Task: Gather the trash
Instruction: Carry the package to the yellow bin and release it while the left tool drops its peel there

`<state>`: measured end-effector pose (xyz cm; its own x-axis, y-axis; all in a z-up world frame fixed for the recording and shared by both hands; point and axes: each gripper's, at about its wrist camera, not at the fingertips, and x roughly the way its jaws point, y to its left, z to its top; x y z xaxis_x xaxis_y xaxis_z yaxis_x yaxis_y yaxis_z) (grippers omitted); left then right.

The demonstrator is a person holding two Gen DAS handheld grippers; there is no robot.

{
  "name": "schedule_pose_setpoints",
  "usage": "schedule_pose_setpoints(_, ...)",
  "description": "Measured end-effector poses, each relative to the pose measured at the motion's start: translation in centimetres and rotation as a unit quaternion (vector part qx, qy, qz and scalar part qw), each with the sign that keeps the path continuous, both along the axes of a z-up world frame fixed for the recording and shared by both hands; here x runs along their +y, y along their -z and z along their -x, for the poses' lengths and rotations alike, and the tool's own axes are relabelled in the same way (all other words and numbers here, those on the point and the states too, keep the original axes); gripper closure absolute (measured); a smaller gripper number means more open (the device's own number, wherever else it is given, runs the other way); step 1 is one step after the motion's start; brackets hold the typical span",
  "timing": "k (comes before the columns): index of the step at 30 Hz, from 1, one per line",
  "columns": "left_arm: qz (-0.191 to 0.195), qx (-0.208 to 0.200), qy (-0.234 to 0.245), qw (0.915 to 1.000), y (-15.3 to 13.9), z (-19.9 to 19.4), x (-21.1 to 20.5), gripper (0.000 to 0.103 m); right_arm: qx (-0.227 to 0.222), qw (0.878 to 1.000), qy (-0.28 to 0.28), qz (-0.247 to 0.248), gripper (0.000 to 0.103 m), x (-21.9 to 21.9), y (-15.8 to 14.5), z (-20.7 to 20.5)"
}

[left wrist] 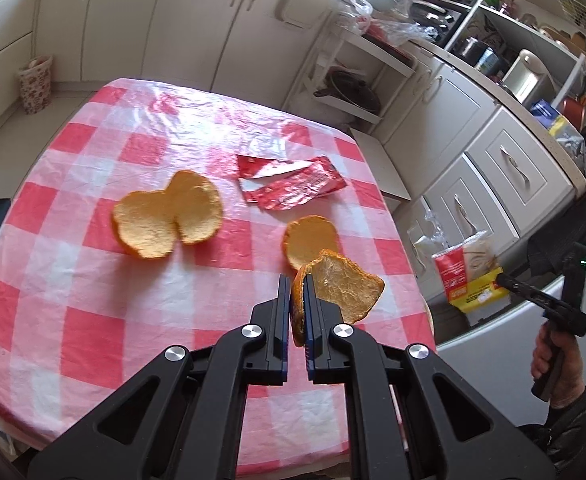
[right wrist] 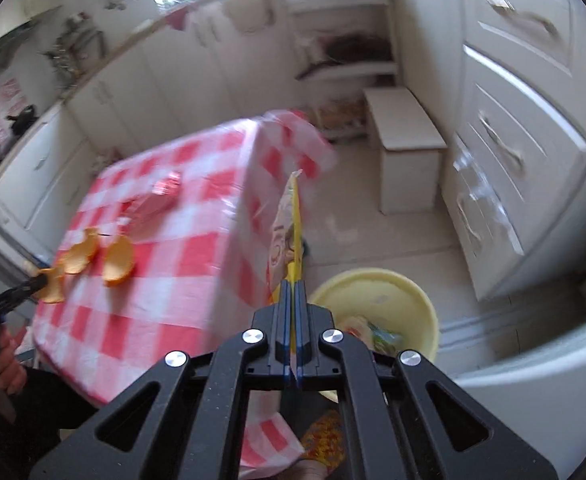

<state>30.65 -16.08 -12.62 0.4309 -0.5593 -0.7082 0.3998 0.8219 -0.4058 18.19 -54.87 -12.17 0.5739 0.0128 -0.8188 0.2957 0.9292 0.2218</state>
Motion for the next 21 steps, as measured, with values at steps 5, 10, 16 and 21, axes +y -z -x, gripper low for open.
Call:
schedule_pose_setpoints(5, -0.009, -0.004, 0.027, 0.9996, 0.0, 1.0, -2.4, 0.097, 0.096, 0.995, 0.037, 0.005, 0.101, -2.4, 7.5, -1.4)
schedule_pose_setpoints(10, -0.018, -0.012, 0.052, 0.9984, -0.7, 1.8, -5.2, 0.097, 0.158, 0.983, 0.087, -0.038, 0.055, -5.5, 12.7, -1.8)
schedule_pose_setpoints(16, -0.041, -0.011, 0.107, 0.9934, -0.2, 3.4, -13.0, 0.097, 0.027, 0.989, 0.128, -0.072, 0.05, -7.2, 6.0, -0.4)
schedule_pose_setpoints(21, -0.069, 0.024, 0.145, 0.9867, 3.1, 4.3, -22.2, 0.097, -0.103, 0.982, 0.143, -0.07, 0.037, -7.2, -0.7, 1.3)
